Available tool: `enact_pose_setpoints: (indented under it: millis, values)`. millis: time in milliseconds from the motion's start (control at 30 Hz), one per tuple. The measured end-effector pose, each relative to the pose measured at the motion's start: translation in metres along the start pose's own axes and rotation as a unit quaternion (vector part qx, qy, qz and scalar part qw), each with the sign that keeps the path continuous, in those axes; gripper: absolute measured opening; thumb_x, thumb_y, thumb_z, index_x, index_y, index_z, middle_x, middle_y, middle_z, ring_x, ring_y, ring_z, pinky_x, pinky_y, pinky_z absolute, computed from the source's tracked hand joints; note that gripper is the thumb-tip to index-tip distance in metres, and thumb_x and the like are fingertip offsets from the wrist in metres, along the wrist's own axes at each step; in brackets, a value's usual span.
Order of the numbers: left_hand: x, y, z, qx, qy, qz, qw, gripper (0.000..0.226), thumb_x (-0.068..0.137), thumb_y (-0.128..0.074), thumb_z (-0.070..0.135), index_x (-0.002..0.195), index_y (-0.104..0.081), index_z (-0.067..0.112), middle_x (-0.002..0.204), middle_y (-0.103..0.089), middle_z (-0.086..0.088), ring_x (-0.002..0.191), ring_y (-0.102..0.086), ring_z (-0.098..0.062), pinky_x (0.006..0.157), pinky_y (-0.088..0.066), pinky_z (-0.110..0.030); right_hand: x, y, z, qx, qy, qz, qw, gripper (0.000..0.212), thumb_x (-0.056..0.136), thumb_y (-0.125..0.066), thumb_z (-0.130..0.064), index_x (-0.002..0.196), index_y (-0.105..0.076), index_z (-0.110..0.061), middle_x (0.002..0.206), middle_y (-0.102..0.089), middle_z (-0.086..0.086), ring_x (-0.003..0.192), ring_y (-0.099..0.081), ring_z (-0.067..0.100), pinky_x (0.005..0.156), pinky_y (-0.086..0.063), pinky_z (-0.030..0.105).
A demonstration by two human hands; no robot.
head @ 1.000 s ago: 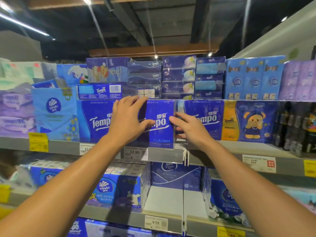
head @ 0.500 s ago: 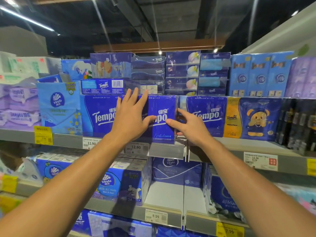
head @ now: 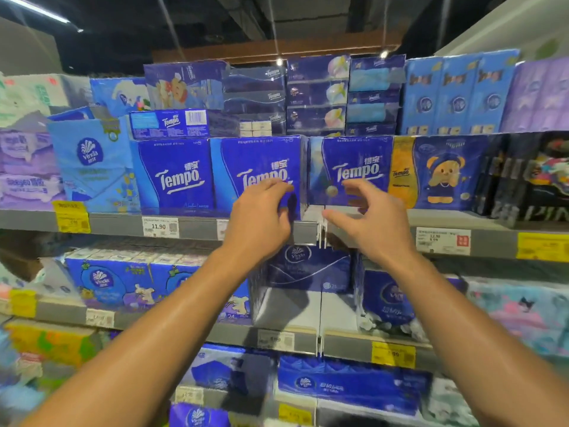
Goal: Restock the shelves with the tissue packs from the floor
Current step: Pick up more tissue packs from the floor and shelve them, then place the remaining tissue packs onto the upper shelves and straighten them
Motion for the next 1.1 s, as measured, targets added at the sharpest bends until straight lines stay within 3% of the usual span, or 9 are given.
enact_pose_setpoints:
  millis: [167, 333, 467, 633, 767, 867, 967, 1100]
  values:
    - [-0.028, -0.028, 0.054, -0.145, -0.076, -0.005, 0.987, 0.035, 0.081, -0.062, 0.014, 0.116, -0.066, 0.014, 0.120, -0.066, -0.004, 0.107, -0.059, -0.027, 0.093, -0.040, -0.032, -0.073, 0.056, 0.008, -0.101, -0.064, 0.060, 0.991, 0.064, 0.073, -0.079, -0.051, 0.128, -0.060, -0.022, 0.121, -0.067, -0.002, 0.105, -0.063, 0.013, 0.090, -0.049, 0.030]
    - [-0.086, -0.076, 0.143, -0.287, -0.150, -0.105, 0.940, 0.037, 0.079, -0.057, 0.015, 0.114, -0.068, 0.011, 0.118, -0.068, -0.009, 0.108, -0.061, -0.030, 0.096, -0.043, -0.035, -0.192, 0.125, 0.020, -0.161, -0.208, 0.148, 0.953, 0.058, 0.075, -0.082, -0.041, 0.125, -0.061, -0.022, 0.119, -0.068, 0.001, 0.106, -0.064, 0.016, 0.093, -0.051, 0.042]
    - [-0.157, -0.080, 0.243, -0.364, -0.187, -0.210, 0.888, 0.036, 0.086, -0.063, 0.016, 0.122, -0.065, 0.013, 0.124, -0.066, -0.012, 0.114, -0.059, -0.032, 0.097, -0.041, -0.035, -0.312, 0.190, 0.001, -0.252, -0.318, 0.201, 0.892, 0.064, 0.072, -0.080, -0.047, 0.127, -0.060, -0.020, 0.121, -0.068, 0.002, 0.107, -0.065, 0.018, 0.092, -0.051, 0.043]
    - [-0.281, -0.041, 0.383, -0.438, -0.274, -0.319, 0.795, 0.039, 0.088, -0.064, 0.020, 0.127, -0.063, 0.017, 0.126, -0.065, -0.012, 0.116, -0.060, -0.031, 0.097, -0.041, -0.034, -0.489, 0.277, -0.064, -0.334, -0.445, 0.277, 0.784, 0.067, 0.071, -0.078, -0.052, 0.127, -0.060, -0.020, 0.122, -0.067, 0.006, 0.110, -0.065, 0.025, 0.096, -0.049, 0.045]
    - [-0.415, 0.018, 0.488, -0.467, -0.345, -0.418, 0.699, 0.042, 0.089, -0.065, 0.025, 0.131, -0.060, 0.020, 0.126, -0.066, -0.009, 0.117, -0.060, -0.028, 0.100, -0.043, -0.036, -0.633, 0.330, -0.137, -0.357, -0.515, 0.340, 0.701, 0.065, 0.073, -0.081, -0.046, 0.128, -0.060, -0.019, 0.120, -0.068, 0.005, 0.108, -0.064, 0.022, 0.095, -0.048, 0.036]
    - [-0.529, 0.074, 0.559, -0.472, -0.413, -0.477, 0.615, 0.047, 0.087, -0.062, 0.031, 0.131, -0.060, 0.016, 0.128, -0.065, -0.008, 0.117, -0.060, -0.026, 0.100, -0.042, -0.035, -0.744, 0.365, -0.192, -0.361, -0.564, 0.385, 0.635, 0.074, 0.067, -0.073, -0.061, 0.129, -0.060, -0.022, 0.116, -0.069, 0.004, 0.104, -0.065, 0.021, 0.090, -0.048, 0.033]
    - [-0.636, 0.129, 0.618, -0.457, -0.461, -0.521, 0.554, 0.048, 0.087, -0.061, 0.036, 0.132, -0.058, 0.020, 0.129, -0.065, -0.004, 0.114, -0.062, -0.025, 0.096, -0.042, -0.032, -0.851, 0.395, -0.245, -0.353, -0.606, 0.427, 0.571, 0.083, 0.057, -0.061, -0.071, 0.125, -0.061, -0.025, 0.108, -0.072, 0.001, 0.097, -0.067, 0.019, 0.086, -0.052, 0.037]
    - [-0.747, 0.181, 0.672, -0.437, -0.476, -0.608, 0.461, 0.045, 0.091, -0.062, 0.032, 0.135, -0.053, 0.027, 0.130, -0.063, 0.001, 0.111, -0.059, -0.017, 0.088, -0.040, -0.024, -0.966, 0.424, -0.297, -0.316, -0.658, 0.468, 0.498, 0.064, 0.071, -0.081, -0.045, 0.126, -0.061, -0.022, 0.105, -0.063, -0.007, 0.092, -0.059, 0.011, 0.080, -0.048, 0.030]
Point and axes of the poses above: each hand's wrist, its own x-axis towards the middle knuckle, its own y-axis out of the back of the hand, z = x × y, the point moved 6 cm from there along x, towards the middle knuckle
